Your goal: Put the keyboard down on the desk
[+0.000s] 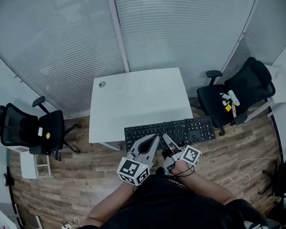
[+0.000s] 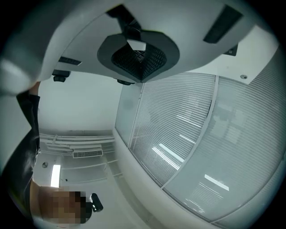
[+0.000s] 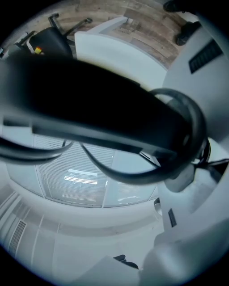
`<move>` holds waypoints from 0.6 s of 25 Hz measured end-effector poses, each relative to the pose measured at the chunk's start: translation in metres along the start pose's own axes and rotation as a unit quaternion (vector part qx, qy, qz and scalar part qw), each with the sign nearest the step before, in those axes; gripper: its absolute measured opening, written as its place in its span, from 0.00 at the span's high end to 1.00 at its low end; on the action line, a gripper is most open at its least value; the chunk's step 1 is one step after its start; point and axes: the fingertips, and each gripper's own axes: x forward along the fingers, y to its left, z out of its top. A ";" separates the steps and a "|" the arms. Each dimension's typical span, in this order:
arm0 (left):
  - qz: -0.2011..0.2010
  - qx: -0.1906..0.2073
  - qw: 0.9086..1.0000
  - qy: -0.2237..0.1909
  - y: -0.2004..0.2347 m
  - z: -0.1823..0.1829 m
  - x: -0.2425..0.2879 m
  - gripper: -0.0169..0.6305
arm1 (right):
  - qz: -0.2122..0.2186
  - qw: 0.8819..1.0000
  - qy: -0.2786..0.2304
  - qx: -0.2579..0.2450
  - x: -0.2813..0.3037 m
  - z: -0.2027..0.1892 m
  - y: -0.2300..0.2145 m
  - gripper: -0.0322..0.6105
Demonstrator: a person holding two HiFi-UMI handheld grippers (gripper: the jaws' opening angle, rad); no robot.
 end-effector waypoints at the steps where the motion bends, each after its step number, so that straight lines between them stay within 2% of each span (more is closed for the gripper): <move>1: -0.003 0.000 1.000 0.000 0.000 0.000 0.004 0.95 | 0.001 1.000 -0.006 0.003 -0.001 0.005 -0.002 0.79; 5: -0.016 0.005 1.000 0.004 -0.003 0.001 0.018 0.95 | 0.020 1.000 -0.024 0.002 -0.001 0.020 0.002 0.79; 15: -0.028 -0.003 1.000 0.009 0.019 0.003 0.036 0.95 | -0.007 1.000 -0.029 -0.002 0.018 0.033 -0.013 0.79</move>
